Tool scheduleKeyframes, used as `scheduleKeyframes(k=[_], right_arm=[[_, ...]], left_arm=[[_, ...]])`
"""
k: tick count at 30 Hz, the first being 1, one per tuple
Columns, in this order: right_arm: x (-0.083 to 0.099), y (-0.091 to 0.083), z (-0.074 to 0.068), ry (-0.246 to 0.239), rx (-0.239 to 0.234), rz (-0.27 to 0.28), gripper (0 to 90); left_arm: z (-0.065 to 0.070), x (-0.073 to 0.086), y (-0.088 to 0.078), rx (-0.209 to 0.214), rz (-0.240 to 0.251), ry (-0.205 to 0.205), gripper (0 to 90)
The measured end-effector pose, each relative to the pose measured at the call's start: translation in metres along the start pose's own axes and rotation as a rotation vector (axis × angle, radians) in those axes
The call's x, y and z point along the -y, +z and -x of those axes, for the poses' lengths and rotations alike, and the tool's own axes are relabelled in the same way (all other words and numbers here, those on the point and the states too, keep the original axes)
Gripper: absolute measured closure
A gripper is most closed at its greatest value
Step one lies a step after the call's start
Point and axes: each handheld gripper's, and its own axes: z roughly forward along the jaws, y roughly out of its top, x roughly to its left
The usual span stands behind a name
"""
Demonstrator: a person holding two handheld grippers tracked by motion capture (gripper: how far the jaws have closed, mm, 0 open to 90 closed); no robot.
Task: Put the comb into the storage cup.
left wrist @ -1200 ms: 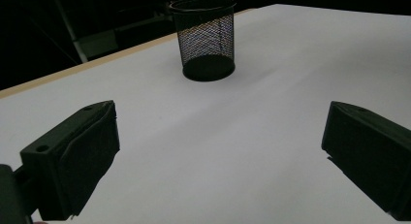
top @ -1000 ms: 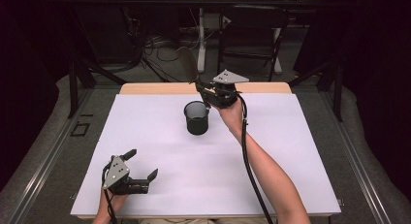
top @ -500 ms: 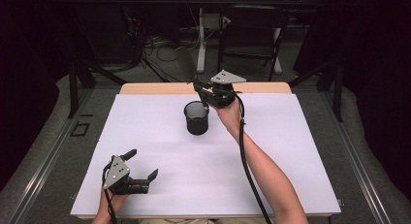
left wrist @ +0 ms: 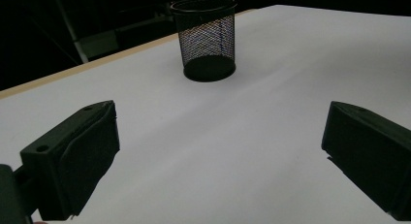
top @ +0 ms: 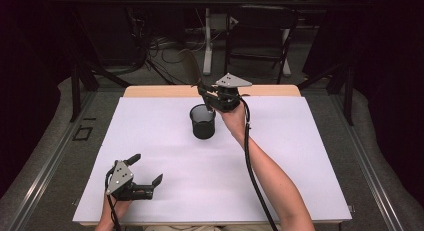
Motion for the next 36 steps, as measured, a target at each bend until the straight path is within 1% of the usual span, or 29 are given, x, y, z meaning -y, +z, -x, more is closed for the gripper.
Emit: scheduleKeyframes(k=[5, 18, 23, 26, 36], right_arm=[[0.002, 0.004, 0.0, 0.0, 0.004, 0.002, 72.7], [0.009, 0.012, -0.001, 0.011, -0.004, 0.002, 72.7], [0.009, 0.013, -0.001, 0.007, -0.007, -0.002, 72.7], [0.01, 0.014, 0.0, 0.016, -0.008, -0.002, 72.7], [0.016, 0.017, 0.001, 0.016, -0.011, -0.021, 72.7]], left_arm=[[0.0, 0.0, 0.0, 0.002, 0.0, 0.002, 0.1], [-0.001, 0.0, 0.0, 0.001, 0.003, 0.002, 0.1], [0.0, 0.0, 0.0, 0.004, 0.001, 0.001, 0.1], [-0.001, 0.0, -0.001, 0.001, 0.003, 0.004, 0.1], [-0.001, 0.0, 0.0, 0.001, -0.001, 0.003, 0.1]])
